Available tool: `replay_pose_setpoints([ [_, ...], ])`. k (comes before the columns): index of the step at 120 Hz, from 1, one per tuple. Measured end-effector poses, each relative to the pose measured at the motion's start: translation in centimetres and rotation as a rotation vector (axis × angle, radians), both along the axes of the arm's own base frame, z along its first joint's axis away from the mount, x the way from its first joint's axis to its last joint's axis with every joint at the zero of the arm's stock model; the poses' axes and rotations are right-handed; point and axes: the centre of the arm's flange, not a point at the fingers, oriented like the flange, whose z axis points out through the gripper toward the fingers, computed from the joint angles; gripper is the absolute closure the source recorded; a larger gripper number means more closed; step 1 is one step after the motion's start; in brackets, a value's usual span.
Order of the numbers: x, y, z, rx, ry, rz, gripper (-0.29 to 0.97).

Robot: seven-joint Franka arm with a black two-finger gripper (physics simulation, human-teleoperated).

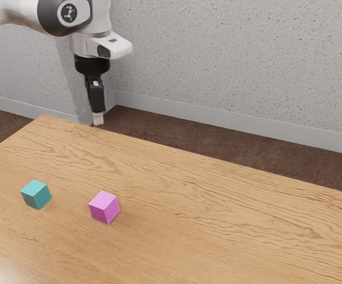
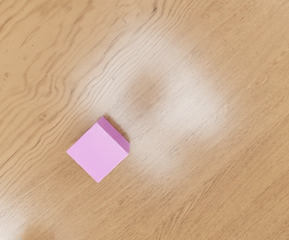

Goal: Pick up the blue block with one arm, and put the blue block on the pink block with one arm

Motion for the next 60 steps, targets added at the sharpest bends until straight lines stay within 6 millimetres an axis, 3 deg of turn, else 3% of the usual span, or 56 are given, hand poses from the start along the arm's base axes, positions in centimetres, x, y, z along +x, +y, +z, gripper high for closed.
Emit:
replay_pose_setpoints([
  [10,0.2,0.6,0.4,-0.009,-0.031,-0.032,0.0],
  [17,-2.2,2.0,-0.1,-0.016,-0.022,-0.035,0.0],
  [24,-4.7,5.8,-1.6,-0.02,0.009,0.004,0.0],
  [38,-9.1,13.4,-7.9,-0.048,0.076,0.015,0.0],
  [60,-9.0,22.5,-14.4,-0.084,0.098,-0.104,0.0],
])
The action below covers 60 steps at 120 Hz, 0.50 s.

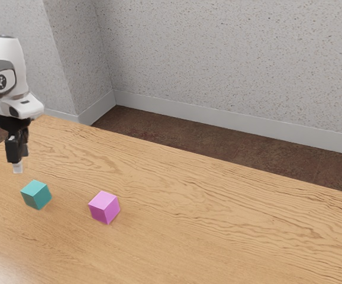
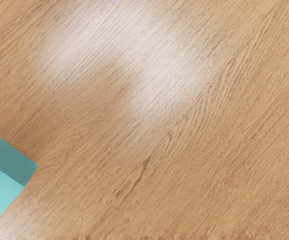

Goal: Pick up the blue block with one arm, and put the blue block on the pink block with one arm

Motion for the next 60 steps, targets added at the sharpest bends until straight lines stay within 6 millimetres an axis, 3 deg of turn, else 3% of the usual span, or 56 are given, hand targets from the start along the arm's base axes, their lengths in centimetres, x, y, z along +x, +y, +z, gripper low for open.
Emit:
replay_pose_setpoints([
  [6,0.2,2.6,-3.3,-0.007,0.024,-0.036,0.0],
  [11,0.2,4.1,-4.9,-0.021,0.011,-0.074,0.0],
  [28,1.0,6.7,-6.8,-0.055,-0.074,-0.219,0.0],
  [60,2.5,10.1,-12.3,-0.101,-0.146,-0.427,0.0],
])
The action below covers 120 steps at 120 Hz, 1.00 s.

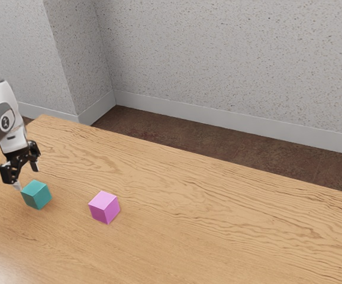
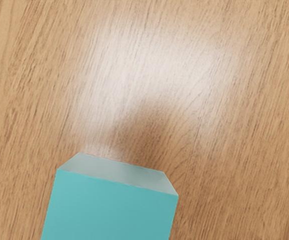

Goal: Pick up the blue block with one arm, and put the blue block on the pink block with one arm

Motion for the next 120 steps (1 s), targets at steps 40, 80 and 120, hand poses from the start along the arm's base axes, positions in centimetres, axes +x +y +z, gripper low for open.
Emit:
replay_pose_setpoints([
  [40,1.5,1.2,-3.7,0.001,-0.085,-0.199,0.0],
  [80,-0.6,0.8,-5.6,-0.046,-0.105,-0.271,0.0],
  [120,-0.9,1.3,-7.2,-0.091,-0.127,-0.276,0.0],
])
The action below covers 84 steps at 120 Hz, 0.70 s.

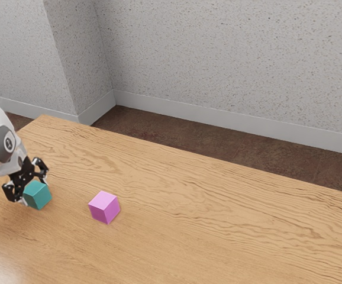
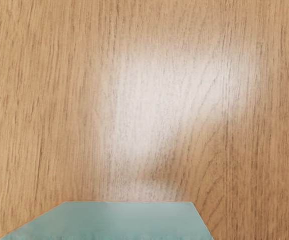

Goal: Pick up the blue block with one arm, and put the blue block on the pink block with one arm

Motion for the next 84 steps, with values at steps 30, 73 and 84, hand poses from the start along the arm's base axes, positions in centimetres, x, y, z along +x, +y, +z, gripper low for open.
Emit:
replay_pose_setpoints([
  [30,-0.3,1.8,-1.1,-0.01,-0.032,0.039,0.0],
  [73,0.9,-0.7,5.6,0.033,-0.145,-0.027,0.39],
  [84,2.2,-3.8,6.8,-0.001,-0.127,-0.07,0.42],
])
